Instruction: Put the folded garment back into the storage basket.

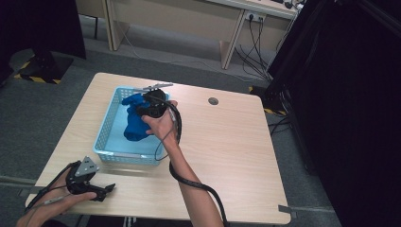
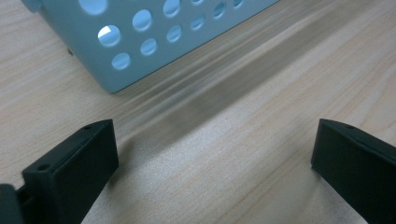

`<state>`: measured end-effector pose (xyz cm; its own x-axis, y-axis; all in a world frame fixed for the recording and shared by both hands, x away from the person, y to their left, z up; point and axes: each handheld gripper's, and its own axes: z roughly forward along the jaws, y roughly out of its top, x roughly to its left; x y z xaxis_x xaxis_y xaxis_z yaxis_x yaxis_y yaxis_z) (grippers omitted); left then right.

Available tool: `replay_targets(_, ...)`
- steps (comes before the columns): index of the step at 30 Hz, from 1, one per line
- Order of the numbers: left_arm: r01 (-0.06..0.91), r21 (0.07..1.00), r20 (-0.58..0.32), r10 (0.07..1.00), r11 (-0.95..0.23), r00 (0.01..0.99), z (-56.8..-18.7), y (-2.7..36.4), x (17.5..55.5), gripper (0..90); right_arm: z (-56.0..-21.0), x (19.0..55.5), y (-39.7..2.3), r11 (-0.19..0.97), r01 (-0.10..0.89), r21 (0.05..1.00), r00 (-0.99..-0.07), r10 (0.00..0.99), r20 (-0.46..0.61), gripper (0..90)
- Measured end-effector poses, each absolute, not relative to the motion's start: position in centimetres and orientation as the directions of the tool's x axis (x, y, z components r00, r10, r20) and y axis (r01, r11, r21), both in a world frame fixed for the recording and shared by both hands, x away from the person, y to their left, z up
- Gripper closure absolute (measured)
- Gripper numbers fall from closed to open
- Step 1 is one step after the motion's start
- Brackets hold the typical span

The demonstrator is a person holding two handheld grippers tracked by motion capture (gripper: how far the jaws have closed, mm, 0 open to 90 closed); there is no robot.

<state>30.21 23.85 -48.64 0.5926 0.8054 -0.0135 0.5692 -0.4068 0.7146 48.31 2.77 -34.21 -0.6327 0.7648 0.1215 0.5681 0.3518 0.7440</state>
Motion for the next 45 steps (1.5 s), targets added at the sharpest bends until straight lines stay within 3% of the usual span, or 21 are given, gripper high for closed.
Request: replay_targets(45, 0.568, 0.715, -0.014, 0.804, -0.407, 0.594, -48.6, 23.9, 30.2, 0.0, -40.8, 50.8, 7.1, 0.357, 0.662, 0.659, -0.574, 0.807, 0.140, 55.8)
